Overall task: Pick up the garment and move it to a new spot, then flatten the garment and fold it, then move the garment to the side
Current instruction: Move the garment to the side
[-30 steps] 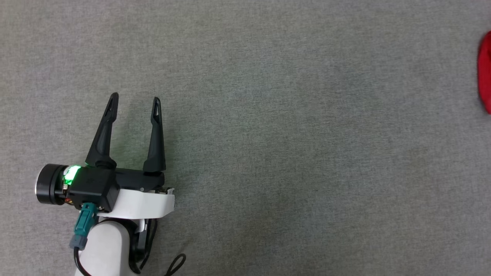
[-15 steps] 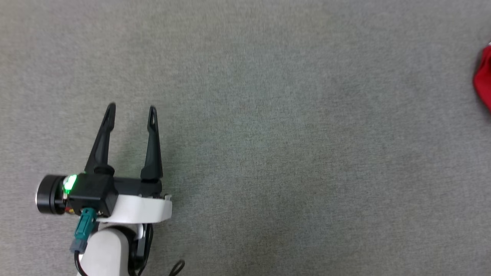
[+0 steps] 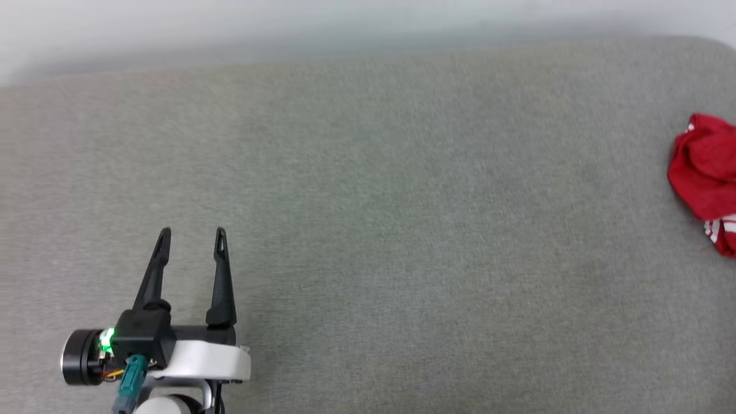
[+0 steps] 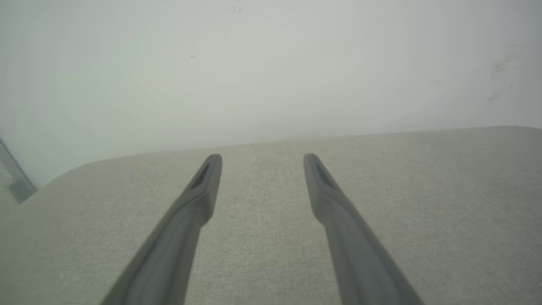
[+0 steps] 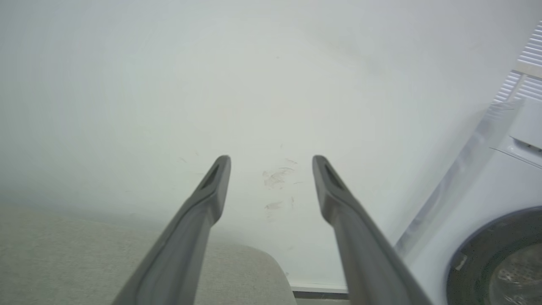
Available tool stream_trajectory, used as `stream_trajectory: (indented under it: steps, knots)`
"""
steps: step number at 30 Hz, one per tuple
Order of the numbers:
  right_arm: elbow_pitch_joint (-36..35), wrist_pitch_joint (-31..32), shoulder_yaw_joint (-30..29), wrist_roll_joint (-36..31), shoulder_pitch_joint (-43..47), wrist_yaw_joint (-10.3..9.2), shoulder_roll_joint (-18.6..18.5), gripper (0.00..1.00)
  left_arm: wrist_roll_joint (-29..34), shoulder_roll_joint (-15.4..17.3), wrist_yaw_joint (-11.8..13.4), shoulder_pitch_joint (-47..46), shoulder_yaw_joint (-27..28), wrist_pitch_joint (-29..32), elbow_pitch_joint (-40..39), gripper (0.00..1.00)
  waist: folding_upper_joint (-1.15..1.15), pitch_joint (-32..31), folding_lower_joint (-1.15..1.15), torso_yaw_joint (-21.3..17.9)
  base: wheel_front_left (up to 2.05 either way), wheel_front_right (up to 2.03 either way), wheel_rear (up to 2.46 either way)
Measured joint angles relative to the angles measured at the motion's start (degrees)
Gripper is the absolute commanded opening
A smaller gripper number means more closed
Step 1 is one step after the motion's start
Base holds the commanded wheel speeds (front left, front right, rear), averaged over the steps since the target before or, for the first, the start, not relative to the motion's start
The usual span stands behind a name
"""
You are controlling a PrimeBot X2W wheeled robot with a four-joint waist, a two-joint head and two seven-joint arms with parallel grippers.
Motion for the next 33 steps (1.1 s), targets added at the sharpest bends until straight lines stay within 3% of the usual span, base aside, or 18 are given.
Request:
stream_trajectory:
  steps: [4, 8, 15, 22, 33]
  knots:
    - [-13.8, -0.1, -4.9, -2.5, 7.9, 0.0, 8.4, 1.0, 0.0, -0.1, 0.1, 1.4, 0.5, 0.0, 0.7, 1.0, 0.0, -2.8, 0.0, 1.4, 0.0, 0.0, 0.0]
    - [-23.2, -0.1, -5.8, -3.3, 15.9, 0.01, 15.7, 1.0, -0.5, -0.3, 0.0, 2.6, 0.9, 0.0, 1.5, 1.0, 0.0, -5.3, 0.0, 2.9, 0.0, 0.0, 0.0]
    - [-28.6, -0.1, -3.0, -3.3, 27.0, 0.0, 24.0, 1.0, -0.5, -0.4, -0.1, 4.7, 1.2, 0.0, 2.9, 1.0, 0.0, -9.3, 0.0, 5.0, 0.0, 0.0, 0.0]
    - [-27.4, -0.1, 0.3, -2.7, 35.0, 0.01, 27.5, 1.0, -0.6, -0.5, -0.5, 6.3, 1.3, 0.0, 4.2, 1.0, 0.0, -12.0, 0.0, 5.6, 0.0, 0.0, 0.0]
    - [-27.8, -0.1, 1.2, -1.2, 43.4, 0.0, 29.7, 1.0, -1.8, -0.7, -2.4, 8.2, 0.7, 0.0, 5.3, 1.0, 0.0, -14.2, 0.0, 5.4, 0.0, 0.0, 0.0]
